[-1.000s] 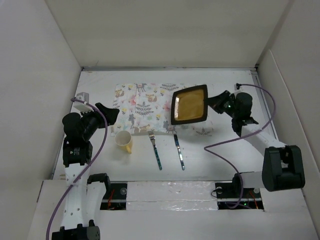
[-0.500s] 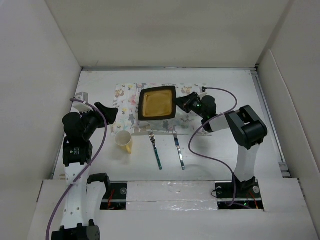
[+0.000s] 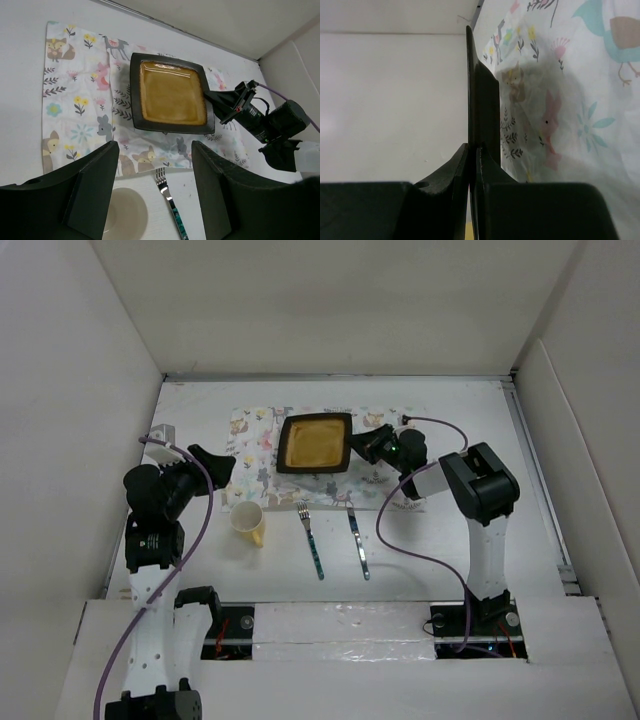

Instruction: Set the dinner table for one person

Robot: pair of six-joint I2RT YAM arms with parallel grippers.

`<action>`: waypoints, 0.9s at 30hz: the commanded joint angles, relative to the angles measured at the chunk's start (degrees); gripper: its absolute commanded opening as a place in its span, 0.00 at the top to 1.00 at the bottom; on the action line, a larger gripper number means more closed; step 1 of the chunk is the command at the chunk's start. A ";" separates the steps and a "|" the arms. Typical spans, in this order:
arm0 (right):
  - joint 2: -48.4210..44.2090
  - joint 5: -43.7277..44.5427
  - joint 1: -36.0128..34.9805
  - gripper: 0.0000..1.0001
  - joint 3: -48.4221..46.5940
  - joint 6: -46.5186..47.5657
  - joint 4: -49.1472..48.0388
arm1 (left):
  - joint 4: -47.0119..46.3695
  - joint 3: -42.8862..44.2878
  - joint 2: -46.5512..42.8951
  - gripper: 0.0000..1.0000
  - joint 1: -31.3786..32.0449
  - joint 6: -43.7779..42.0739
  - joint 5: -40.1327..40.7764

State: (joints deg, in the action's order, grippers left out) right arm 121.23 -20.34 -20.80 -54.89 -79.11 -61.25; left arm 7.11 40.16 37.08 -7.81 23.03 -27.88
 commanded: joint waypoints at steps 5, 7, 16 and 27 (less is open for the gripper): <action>0.41 -6.99 2.07 1.00 -3.99 0.10 -3.19 | -2.90 0.18 0.10 0.44 -1.06 0.44 -1.65; 0.50 -8.92 2.60 1.00 -5.31 1.76 -0.46 | -2.90 0.18 0.10 0.44 -1.06 0.53 -1.57; -1.17 -8.93 3.91 0.58 -4.26 7.20 9.74 | -2.72 0.18 -0.25 0.45 -1.06 0.44 -1.56; -9.69 -0.24 3.31 0.47 -4.53 21.36 33.56 | -2.54 0.27 -0.87 0.45 -1.06 0.26 -1.04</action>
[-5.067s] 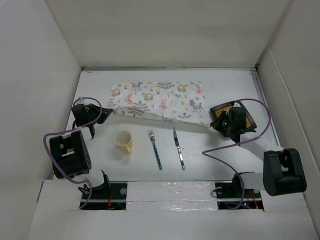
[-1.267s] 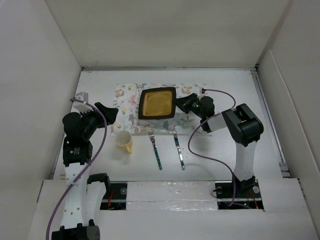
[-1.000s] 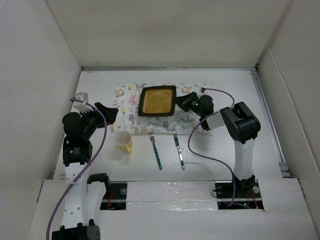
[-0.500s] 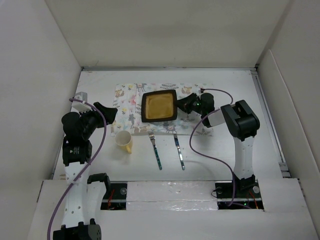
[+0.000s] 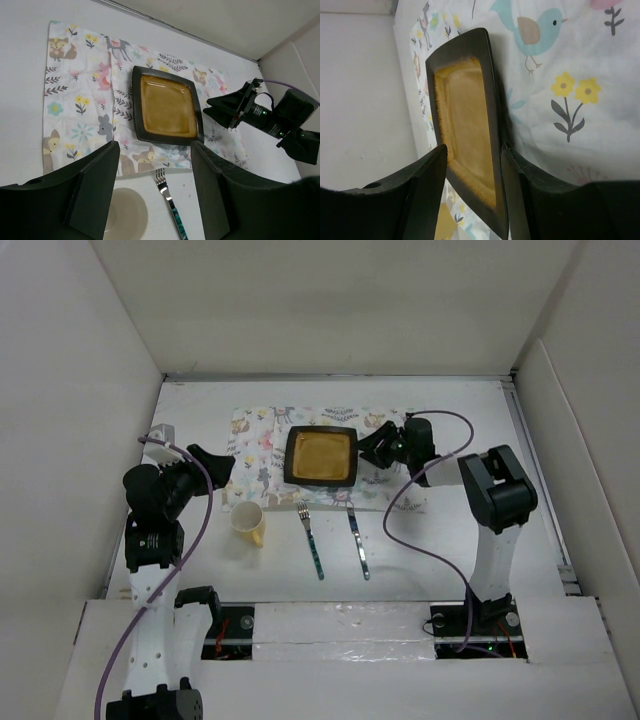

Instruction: Set the dinner table for one person

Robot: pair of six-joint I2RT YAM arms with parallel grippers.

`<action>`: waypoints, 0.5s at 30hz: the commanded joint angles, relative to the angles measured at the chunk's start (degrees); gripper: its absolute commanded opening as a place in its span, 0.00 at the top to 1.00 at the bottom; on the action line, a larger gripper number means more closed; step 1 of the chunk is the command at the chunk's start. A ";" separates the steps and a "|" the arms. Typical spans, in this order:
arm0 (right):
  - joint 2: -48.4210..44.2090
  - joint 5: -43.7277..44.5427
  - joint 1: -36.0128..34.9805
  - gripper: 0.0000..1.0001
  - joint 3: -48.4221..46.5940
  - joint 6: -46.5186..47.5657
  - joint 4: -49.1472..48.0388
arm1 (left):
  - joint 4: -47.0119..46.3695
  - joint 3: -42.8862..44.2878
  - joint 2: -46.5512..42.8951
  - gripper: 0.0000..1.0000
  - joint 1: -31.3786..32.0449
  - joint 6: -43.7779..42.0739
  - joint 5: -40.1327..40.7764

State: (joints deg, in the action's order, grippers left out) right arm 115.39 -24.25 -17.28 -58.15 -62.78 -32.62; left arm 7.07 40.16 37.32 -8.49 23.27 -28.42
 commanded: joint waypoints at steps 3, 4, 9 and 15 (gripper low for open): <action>-7.80 7.53 1.01 0.45 -1.18 8.98 9.06 | -2.15 0.44 -1.02 0.45 -0.39 -0.06 -0.49; -8.95 8.59 1.02 0.45 -1.96 11.87 10.98 | -2.32 0.36 -1.11 0.45 -0.39 0.02 -0.49; -19.21 16.59 -0.73 0.57 -2.41 23.47 21.02 | -1.71 0.79 -1.64 0.66 -0.39 -0.15 0.56; -33.36 15.37 -17.32 1.00 8.13 42.10 15.49 | -1.62 0.80 -1.81 1.00 -0.39 -0.33 1.00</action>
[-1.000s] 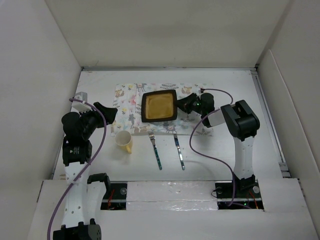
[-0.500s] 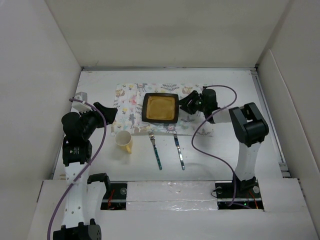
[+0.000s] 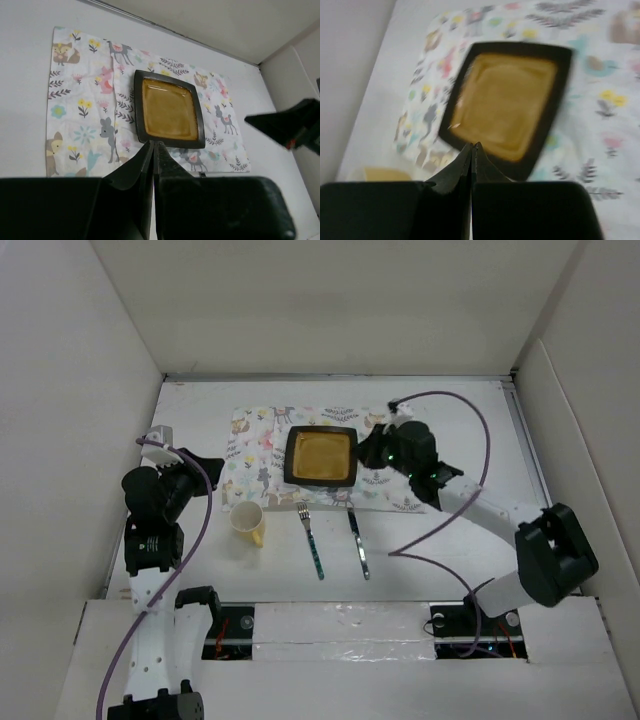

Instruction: Set the dinner table for one person

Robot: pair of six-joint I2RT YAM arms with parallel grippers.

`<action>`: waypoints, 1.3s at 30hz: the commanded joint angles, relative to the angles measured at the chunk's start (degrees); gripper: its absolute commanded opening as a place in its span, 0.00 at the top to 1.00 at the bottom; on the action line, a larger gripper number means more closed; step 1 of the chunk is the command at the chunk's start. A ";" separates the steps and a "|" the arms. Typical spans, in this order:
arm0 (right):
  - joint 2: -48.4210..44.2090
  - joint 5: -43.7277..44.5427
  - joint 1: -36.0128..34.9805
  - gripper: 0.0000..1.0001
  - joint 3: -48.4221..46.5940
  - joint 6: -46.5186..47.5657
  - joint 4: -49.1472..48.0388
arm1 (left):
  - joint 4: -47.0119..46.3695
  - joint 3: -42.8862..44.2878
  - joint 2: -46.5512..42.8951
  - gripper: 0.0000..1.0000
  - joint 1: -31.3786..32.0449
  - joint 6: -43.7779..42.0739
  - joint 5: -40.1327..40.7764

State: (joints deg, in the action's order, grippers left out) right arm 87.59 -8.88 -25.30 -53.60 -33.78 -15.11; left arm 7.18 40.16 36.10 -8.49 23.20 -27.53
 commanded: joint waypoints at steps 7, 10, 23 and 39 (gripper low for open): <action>-2.63 18.71 -38.49 0.34 0.80 16.81 1.91 | -1.29 1.06 -0.85 0.81 -0.39 -0.17 1.16; 1.87 25.83 -45.26 0.33 -5.97 17.17 7.53 | -0.59 1.50 -0.59 0.75 -0.39 -0.35 2.65; 24.63 36.36 -49.23 0.38 -23.99 15.51 12.04 | -0.85 1.50 -0.33 0.74 -0.39 -0.35 1.87; 1.64 39.57 -48.10 1.00 -15.22 15.58 7.55 | -1.21 1.23 -0.50 0.75 -0.39 -0.09 1.60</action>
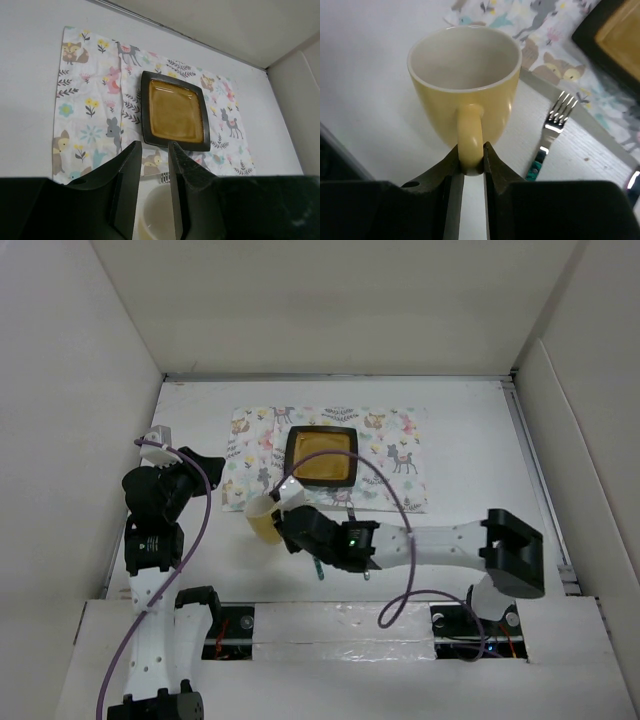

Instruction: Set the dinner table for one person

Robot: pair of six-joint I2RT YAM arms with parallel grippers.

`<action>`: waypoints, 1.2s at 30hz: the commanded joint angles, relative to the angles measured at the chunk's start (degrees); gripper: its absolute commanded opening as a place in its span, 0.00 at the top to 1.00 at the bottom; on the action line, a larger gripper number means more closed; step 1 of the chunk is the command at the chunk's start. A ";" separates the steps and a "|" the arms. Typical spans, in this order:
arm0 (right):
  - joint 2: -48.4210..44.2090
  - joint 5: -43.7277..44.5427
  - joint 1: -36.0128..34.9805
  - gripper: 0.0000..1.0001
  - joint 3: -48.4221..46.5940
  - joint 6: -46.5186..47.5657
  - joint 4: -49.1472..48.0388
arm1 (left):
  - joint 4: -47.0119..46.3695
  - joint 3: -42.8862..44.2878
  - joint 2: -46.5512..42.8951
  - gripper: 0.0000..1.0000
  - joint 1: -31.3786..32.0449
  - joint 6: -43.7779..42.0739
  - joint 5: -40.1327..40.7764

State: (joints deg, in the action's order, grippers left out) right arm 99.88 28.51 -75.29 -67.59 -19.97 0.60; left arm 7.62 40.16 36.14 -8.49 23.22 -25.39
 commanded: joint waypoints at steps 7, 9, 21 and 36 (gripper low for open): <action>-21.02 1.46 16.47 1.00 1.75 5.37 -8.49 | -1.82 1.06 -0.63 0.75 -0.39 -0.11 -0.98; -21.91 -0.38 24.11 1.00 3.52 5.99 -10.09 | -2.52 0.62 -1.07 0.75 -0.39 0.07 -2.12; -9.45 -3.73 54.09 1.00 -0.95 6.08 -21.34 | -2.78 0.62 -0.54 0.76 -0.39 0.07 -3.70; 10.25 -3.29 57.88 1.00 -11.85 5.90 -22.66 | -2.78 0.62 0.07 0.76 -0.39 0.07 -3.97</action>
State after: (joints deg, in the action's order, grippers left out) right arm 110.80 23.38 -17.47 -73.93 -14.46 -11.92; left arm 7.55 40.16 36.27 -8.49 23.24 -28.27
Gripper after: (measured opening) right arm 0.235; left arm 0.243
